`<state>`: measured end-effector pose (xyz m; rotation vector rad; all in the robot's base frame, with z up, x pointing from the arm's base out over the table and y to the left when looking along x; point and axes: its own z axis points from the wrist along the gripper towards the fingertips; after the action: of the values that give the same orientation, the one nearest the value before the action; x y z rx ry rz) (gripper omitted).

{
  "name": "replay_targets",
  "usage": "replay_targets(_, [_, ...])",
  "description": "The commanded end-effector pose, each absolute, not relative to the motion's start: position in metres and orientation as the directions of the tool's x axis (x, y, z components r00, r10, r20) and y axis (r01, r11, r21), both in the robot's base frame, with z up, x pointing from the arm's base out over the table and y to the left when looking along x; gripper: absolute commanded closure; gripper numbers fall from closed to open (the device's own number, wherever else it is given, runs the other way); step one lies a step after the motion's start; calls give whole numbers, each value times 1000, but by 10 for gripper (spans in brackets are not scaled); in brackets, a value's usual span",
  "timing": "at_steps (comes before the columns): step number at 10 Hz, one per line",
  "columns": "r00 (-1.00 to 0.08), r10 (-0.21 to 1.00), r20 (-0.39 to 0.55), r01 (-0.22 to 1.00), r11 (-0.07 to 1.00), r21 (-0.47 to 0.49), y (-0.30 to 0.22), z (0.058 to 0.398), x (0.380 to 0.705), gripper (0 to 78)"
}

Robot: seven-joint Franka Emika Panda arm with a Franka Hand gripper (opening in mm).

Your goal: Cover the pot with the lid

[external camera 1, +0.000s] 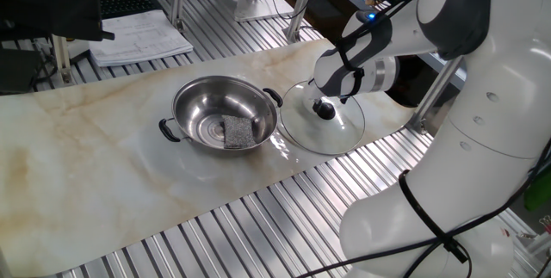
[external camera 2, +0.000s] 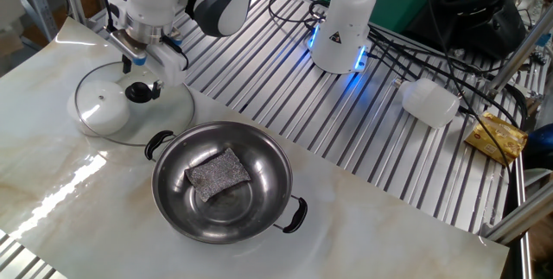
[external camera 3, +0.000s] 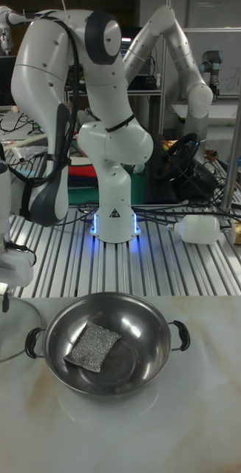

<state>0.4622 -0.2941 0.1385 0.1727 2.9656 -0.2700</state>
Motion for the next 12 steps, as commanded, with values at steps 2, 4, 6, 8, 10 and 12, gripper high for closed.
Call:
replay_targets(2, [-978,103,-182,133,977,-166,-295,133,464,2])
replay_targets(4, [-978,99,-184,130,978,-166,-295,133,464,2])
replay_targets(6, [-977,98,-190,130,977,-166,-295,130,465,2])
replay_targets(8, [-977,95,-191,128,977,-169,-294,129,465,2])
replay_targets(10, [-977,97,-191,131,976,-174,-294,127,465,2])
replay_targets(12, [-977,96,-192,130,975,-178,-294,125,466,2])
